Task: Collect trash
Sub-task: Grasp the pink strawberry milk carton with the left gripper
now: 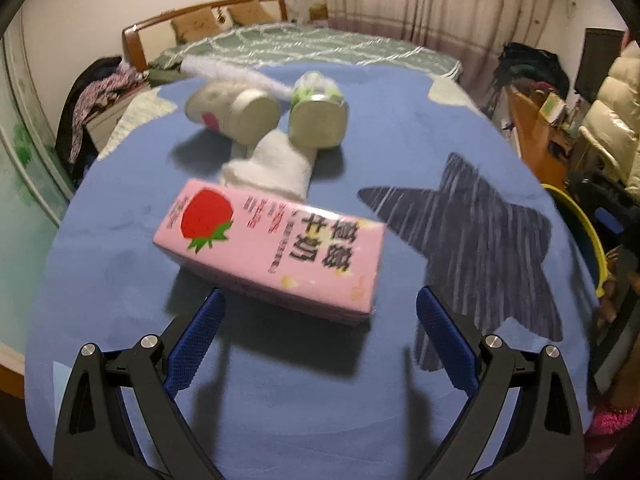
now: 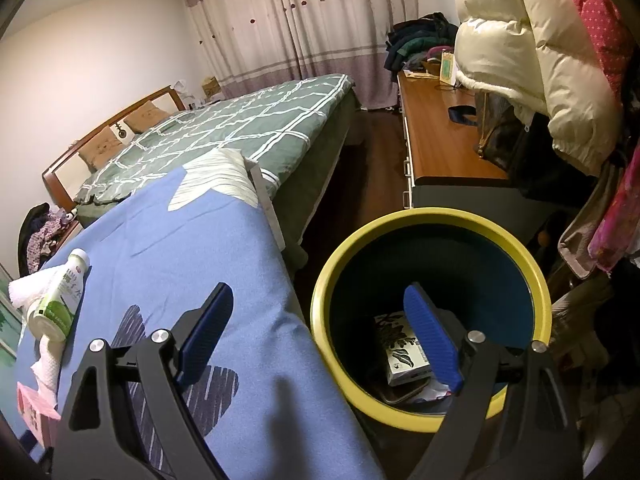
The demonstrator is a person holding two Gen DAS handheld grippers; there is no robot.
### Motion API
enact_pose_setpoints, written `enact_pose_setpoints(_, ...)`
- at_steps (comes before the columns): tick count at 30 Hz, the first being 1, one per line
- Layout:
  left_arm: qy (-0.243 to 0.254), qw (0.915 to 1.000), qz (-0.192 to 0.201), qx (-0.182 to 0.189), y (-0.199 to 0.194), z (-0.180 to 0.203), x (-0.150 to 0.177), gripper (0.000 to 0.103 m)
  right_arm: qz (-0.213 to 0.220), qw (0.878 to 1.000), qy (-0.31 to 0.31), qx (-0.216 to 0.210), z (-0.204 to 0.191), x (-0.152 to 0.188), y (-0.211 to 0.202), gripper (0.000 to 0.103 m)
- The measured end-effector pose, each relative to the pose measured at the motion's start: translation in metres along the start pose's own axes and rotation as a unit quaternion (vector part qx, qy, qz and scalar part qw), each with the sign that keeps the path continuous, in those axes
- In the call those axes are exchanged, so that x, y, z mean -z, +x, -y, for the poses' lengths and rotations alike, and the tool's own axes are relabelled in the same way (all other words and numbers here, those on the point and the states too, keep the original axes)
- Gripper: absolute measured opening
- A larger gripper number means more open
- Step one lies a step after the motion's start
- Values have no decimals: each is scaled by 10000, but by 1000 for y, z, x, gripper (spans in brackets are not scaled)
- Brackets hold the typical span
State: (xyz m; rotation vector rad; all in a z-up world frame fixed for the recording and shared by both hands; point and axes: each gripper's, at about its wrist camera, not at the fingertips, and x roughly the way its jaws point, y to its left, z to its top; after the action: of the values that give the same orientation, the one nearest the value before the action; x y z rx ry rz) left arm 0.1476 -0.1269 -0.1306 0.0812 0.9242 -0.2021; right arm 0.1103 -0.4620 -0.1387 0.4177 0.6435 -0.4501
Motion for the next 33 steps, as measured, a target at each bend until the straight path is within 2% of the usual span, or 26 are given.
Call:
enact_pose_setpoints(9,-691,9969,-9,-383,-6,-61,3,95,-40,10000,50,-66,0,2,1,83)
enact_pose_setpoints(16,-1289,9873,16,-927,-15,-124,19,95,-17,10000,36,-29,-1,2,0,83)
enact_pose_setpoints(18,-1425,9860,56,-866,-19,-133,20,95,-8,10000,37,-24,-1,2,-1,83)
enact_pose_setpoints(21,-1398,9885,215,-537,-27,-129,16,95,-11,10000,39,-17,-1,1,-1,83)
enact_pose_setpoints(24,-1145,9925,331,-260,-29,-111,3,95,-13,10000,43,-22,-1,1,-1,83)
enact_pose_setpoints(29,-903,9946,245,-449,-14,-93,-15,95,-29,10000,73,-59,0,1,-2,83)
enact_pose_setpoints(33,-974,9944,-12,-407,3,-102,-17,81,-74,9998,114,-108,2,1,1,83)
